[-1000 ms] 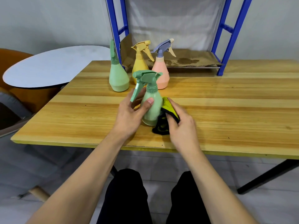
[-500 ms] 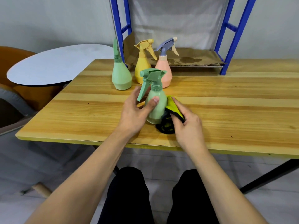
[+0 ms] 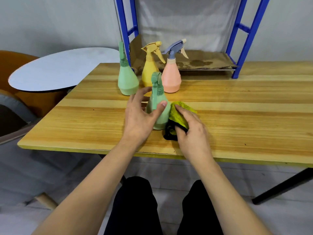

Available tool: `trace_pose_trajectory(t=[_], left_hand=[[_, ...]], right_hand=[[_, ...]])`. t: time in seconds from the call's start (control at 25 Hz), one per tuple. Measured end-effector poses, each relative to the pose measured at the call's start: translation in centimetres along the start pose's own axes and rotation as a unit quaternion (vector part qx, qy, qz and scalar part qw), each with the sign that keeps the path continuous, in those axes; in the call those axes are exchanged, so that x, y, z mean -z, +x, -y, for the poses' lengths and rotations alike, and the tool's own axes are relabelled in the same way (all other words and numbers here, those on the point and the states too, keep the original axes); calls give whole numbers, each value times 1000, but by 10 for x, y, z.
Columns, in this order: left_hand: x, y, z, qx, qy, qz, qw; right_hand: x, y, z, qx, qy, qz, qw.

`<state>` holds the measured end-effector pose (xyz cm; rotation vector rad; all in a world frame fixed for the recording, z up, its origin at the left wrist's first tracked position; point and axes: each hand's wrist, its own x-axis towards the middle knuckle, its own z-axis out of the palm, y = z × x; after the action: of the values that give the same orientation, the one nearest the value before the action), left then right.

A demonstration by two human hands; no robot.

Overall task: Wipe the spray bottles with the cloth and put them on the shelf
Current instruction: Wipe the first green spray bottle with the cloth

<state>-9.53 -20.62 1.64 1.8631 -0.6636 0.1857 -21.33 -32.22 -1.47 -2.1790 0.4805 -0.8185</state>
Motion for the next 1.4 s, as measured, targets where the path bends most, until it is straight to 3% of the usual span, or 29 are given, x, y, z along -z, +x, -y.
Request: trace_pose_trajectory(t=[0.12, 0.24, 0.32, 0.48, 0.72, 0.84, 0.96, 1.2, 1.4], left_hand=[[4, 2, -4, 6, 46, 19, 999], [24, 9, 1, 0, -68, 129, 989], [34, 12, 10, -4, -91, 178, 980], [27, 8, 12, -23, -81, 149, 985], [15, -1, 4, -44, -82, 93, 991], [14, -1, 5, -48, -81, 78, 993], [11, -2, 2, -29, -96, 69, 993], [11, 0, 1, -48, -64, 60, 995], [14, 3, -1, -27, -51, 45, 997]], right_hand=[[0, -1, 1, -12, 10, -17, 1000], [-3, -3, -4, -4, -74, -28, 997], [-6, -1, -6, -5, -72, -6, 997], [-7, 4, -5, -7, 113, -8, 994], [-10, 13, 24, -1, 349, -14, 937], [-7, 15, 17, 12, 250, -16, 968], [-6, 7, 8, -34, 143, -33, 989], [-5, 18, 34, 8, 233, -40, 972], [-7, 8, 15, -34, 98, -31, 994]])
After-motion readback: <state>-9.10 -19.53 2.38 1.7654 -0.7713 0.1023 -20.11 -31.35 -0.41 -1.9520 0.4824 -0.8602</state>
